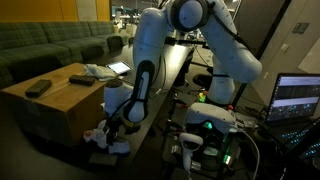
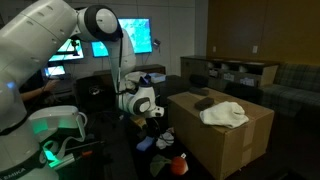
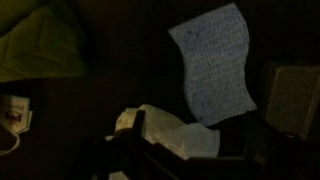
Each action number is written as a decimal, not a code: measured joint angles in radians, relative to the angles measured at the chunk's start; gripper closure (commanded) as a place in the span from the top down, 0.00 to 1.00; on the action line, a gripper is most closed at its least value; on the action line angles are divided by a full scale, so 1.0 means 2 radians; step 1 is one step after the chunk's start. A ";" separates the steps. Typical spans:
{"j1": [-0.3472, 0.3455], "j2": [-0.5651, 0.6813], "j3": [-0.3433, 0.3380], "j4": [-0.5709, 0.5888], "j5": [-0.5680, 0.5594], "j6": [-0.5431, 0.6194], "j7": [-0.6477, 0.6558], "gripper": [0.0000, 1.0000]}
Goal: Put the items on the table on to the box and the items on the box on to the table.
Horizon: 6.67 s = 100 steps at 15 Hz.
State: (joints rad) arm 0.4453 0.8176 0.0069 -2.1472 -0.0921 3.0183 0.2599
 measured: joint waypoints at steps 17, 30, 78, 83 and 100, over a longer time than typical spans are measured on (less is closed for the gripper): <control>0.065 -0.018 0.036 0.018 0.000 0.002 0.006 1.00; 0.066 0.046 0.041 0.068 0.000 0.005 0.003 1.00; 0.053 0.076 0.027 0.102 0.000 0.005 -0.026 0.31; 0.067 0.029 0.029 0.082 0.000 -0.026 -0.025 0.31; 0.131 -0.251 -0.008 -0.020 -0.127 -0.234 0.129 0.31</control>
State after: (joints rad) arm 0.7068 0.3153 -0.0100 -2.1875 -0.3452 2.5502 0.5183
